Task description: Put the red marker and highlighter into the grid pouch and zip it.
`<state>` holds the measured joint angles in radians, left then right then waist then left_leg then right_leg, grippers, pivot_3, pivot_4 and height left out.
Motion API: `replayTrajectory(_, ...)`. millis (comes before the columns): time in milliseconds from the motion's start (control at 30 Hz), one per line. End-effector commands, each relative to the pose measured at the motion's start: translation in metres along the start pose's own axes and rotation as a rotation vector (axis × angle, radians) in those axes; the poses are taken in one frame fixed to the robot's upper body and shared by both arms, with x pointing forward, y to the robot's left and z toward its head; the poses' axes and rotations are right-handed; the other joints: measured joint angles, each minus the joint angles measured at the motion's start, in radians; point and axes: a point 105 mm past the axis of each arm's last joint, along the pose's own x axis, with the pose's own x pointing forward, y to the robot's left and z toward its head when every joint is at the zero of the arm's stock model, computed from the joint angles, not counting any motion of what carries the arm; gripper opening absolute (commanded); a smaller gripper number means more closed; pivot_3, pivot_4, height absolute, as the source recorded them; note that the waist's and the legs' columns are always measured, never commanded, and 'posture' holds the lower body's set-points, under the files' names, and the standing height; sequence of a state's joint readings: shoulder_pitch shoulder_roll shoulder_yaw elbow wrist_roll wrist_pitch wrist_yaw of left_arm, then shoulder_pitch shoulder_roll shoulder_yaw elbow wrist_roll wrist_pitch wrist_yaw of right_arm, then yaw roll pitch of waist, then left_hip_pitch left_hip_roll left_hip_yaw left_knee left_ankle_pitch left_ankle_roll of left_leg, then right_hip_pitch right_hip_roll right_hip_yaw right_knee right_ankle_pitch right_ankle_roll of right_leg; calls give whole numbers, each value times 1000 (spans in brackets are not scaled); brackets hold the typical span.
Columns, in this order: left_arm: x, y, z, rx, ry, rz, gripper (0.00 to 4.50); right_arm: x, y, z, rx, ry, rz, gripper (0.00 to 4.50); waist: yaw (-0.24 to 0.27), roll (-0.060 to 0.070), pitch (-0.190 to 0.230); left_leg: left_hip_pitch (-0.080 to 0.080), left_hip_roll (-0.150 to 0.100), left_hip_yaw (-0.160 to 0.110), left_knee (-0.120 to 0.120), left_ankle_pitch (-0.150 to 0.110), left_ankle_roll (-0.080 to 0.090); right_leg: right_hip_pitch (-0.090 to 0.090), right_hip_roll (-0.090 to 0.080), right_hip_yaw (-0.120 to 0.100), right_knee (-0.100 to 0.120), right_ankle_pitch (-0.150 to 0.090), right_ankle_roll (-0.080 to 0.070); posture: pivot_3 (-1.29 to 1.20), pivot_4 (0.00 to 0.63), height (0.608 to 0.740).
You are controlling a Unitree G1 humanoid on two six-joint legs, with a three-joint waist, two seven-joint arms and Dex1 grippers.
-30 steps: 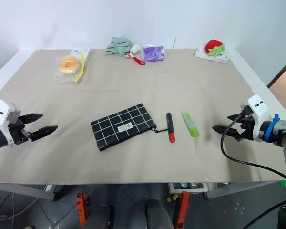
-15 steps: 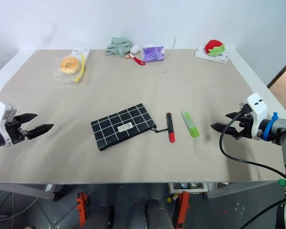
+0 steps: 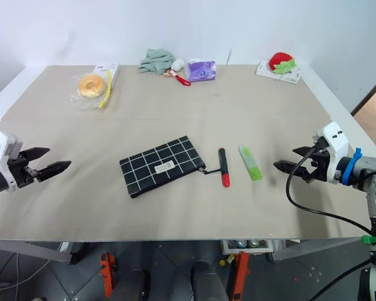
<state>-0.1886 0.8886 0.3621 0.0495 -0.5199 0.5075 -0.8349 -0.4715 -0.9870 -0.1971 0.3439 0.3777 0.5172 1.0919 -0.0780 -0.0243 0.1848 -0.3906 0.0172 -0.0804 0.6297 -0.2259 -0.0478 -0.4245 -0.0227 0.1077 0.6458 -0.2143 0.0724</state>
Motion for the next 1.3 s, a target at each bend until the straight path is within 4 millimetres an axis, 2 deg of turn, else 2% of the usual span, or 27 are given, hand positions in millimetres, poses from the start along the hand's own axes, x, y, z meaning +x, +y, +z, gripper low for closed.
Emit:
replayTrajectory(33, -1, 1, 14, 40, -49, 5, 4498, -5, 13, 42, -40, -170, 42, 4256, 0, 0, 0, 0, 0, 0, 0, 0, 0, 0, 0, 0, 0, 0, 0, 0, 150, 739)
replayTrajectory(100, 1, -1, 15, 47, -59, -7, 4500, 3, 30, 54, -32, -228, 99, 3622, -1, 0, 0, 0, 1, 0, 0, 0, 0, 0, 1, 0, 1, 0, 0, 0, 150, 739)
replayTrajectory(200, 4, -10, 20, 76, -93, -56, 4500, 24, 59, 67, -37, -272, 152, 2273, -1, 0, 0, 1, 2, -1, 0, 0, 0, 0, 2, 0, 1, 0, 0, 0, 150, 739)
replayTrajectory(333, 18, -26, 35, 248, -183, -86, 4500, 65, 95, 78, -18, -322, 156, 150, 0, 0, 0, 0, 3, -1, 2, 0, 0, 0, 3, 0, 1, 2, -1, 0, 150, 739)
replayTrajectory(433, 32, -46, 34, 464, -206, -136, 4500, 101, 123, 75, 3, -320, 160, 61, 1, -1, -1, 0, 3, -1, 4, 0, 0, 0, 4, 0, 1, 3, -2, 0, 150, 739)
replayTrajectory(533, 42, -59, 31, 631, -248, -166, 4500, 131, 135, 62, 10, -274, 118, 61, 2, -1, -1, -1, 4, -1, 3, 0, 0, 0, 4, 0, 1, 5, -4, 0, 150, 739)
replayTrajectory(667, 50, -88, 22, 954, -312, -284, 4500, 165, 154, 39, 35, -182, 99, 61, 2, -2, -1, -1, 3, -1, 3, 0, 0, 0, 4, 0, 1, 7, -8, 0, 150, 739)
replayTrajectory(767, 51, -96, 17, 1074, -340, -328, 4500, 173, 161, 24, 29, -121, 102, 61, 2, -2, -1, -1, 3, -1, 3, 0, 0, -1, 4, 0, 1, 7, -8, 0, 150, 739)
replayTrajectory(833, 49, -103, 11, 1209, -371, -367, 4500, 179, 161, 3, 48, -34, 76, 61, 2, -3, -3, -1, 4, -1, 3, 0, 0, 0, 4, 0, 1, 7, -8, 0, 150, 739)
replayTrajectory(900, 48, -111, -1, 1322, -390, -427, 4500, 181, 160, -5, 61, -3, 57, 61, 2, -3, -4, 0, 4, -1, 3, 0, 0, 0, 4, -1, 1, 7, -8, 0, 150, 739)
replayTrajectory(1033, 47, -116, -22, 1413, -412, -504, 4500, 182, 164, -3, 68, -12, 64, 61, 2, -4, -5, 3, 4, -1, 3, 1, 1, 3, 4, -1, 1, 5, -3, 0, 150, 739)
replayTrajectory(1167, 51, -119, -31, 1434, -443, -530, 4500, 182, 168, -4, 63, -12, 75, 61, 3, -4, -6, 4, 5, -2, 3, 1, 3, 4, 5, -1, 1, 6, -3, 0, 150, 739)
replayTrajectory(1300, 65, -121, -32, 1458, -456, -537, 4500, 182, 171, 0, 61, -21, 82, 61, 5, -3, -8, 6, 4, -2, 3, 2, 3, 6, 5, -1, 1, 6, -2, 0, 150, 739)
